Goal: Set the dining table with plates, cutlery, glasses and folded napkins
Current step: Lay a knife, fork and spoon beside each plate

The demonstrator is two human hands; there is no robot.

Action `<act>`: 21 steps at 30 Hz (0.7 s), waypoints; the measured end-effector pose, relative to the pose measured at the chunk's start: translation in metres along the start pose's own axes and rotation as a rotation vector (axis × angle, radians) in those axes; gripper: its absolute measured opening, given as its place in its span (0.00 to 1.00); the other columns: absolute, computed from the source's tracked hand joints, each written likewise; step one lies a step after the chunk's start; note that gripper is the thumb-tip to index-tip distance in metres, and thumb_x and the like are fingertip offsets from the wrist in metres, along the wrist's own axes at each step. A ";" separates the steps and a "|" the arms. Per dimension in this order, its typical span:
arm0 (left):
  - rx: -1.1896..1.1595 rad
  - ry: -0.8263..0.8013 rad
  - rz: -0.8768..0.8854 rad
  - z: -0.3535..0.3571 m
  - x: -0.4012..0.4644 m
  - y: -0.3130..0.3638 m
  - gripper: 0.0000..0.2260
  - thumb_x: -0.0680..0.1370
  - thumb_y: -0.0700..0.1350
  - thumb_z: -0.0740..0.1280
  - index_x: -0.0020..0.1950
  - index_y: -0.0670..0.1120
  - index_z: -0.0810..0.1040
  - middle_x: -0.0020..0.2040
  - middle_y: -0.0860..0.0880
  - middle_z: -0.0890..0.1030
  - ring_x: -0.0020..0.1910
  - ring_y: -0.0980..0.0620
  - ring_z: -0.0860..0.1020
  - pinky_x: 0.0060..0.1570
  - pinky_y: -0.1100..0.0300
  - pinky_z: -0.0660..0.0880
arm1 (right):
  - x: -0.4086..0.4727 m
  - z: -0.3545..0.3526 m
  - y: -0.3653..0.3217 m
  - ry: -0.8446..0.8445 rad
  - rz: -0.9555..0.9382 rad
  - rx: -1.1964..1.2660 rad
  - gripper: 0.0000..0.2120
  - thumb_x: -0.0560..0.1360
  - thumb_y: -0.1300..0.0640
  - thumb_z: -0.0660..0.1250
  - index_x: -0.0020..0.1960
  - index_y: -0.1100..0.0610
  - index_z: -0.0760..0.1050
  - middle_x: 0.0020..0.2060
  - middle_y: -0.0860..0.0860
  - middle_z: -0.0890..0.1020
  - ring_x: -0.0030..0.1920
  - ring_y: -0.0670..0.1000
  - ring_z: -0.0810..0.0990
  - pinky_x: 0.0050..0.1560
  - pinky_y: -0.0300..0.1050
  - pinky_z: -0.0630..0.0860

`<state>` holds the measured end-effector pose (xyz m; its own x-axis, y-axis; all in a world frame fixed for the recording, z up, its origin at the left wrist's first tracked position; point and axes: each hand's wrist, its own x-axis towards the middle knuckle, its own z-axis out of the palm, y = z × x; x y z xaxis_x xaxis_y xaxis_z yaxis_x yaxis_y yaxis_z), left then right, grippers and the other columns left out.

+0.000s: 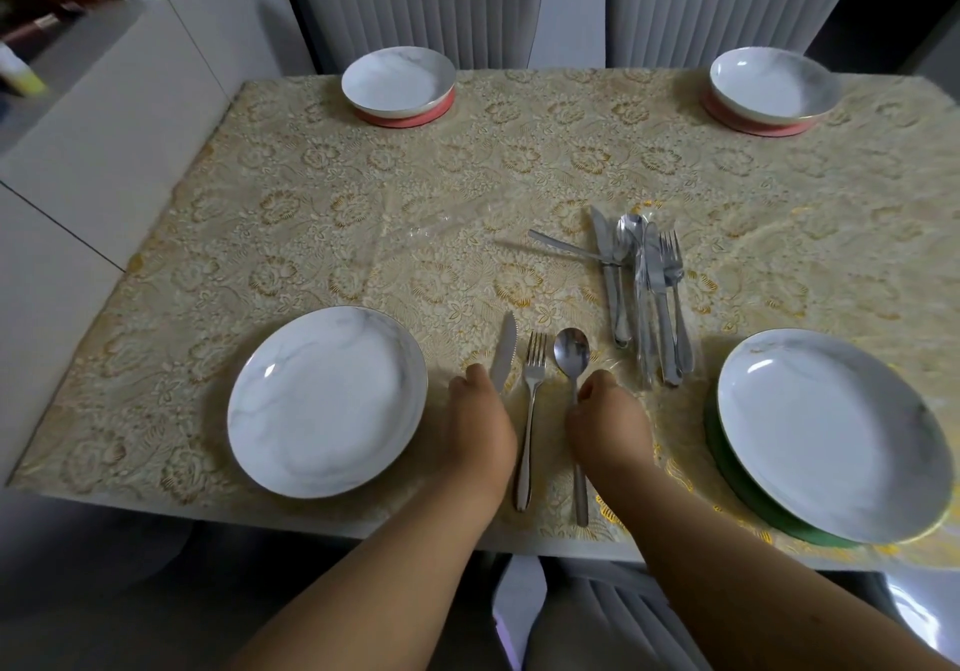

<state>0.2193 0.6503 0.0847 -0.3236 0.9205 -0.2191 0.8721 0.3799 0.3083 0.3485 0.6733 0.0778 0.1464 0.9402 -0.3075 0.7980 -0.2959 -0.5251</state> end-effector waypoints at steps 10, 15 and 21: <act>-0.086 0.001 0.095 0.005 0.000 -0.003 0.11 0.81 0.39 0.59 0.63 0.43 0.68 0.59 0.43 0.73 0.49 0.46 0.77 0.40 0.58 0.70 | 0.000 0.004 -0.004 0.000 -0.014 0.029 0.04 0.75 0.65 0.58 0.47 0.60 0.71 0.33 0.51 0.73 0.32 0.51 0.70 0.27 0.40 0.62; 0.012 -0.062 0.276 0.011 -0.009 0.009 0.11 0.81 0.39 0.58 0.64 0.43 0.66 0.55 0.43 0.76 0.49 0.42 0.78 0.41 0.54 0.70 | -0.003 0.003 -0.004 0.005 -0.018 0.051 0.06 0.73 0.67 0.58 0.47 0.60 0.70 0.35 0.54 0.76 0.33 0.53 0.73 0.28 0.43 0.64; -0.018 -0.076 0.241 0.009 -0.008 0.012 0.11 0.82 0.39 0.56 0.64 0.42 0.66 0.52 0.41 0.79 0.49 0.41 0.79 0.39 0.52 0.70 | -0.006 0.004 -0.007 -0.010 -0.025 0.065 0.06 0.73 0.66 0.58 0.49 0.60 0.70 0.35 0.52 0.74 0.34 0.54 0.72 0.28 0.43 0.64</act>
<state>0.2354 0.6462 0.0815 -0.0776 0.9755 -0.2060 0.9139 0.1522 0.3763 0.3396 0.6693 0.0808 0.1206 0.9458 -0.3015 0.7617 -0.2829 -0.5829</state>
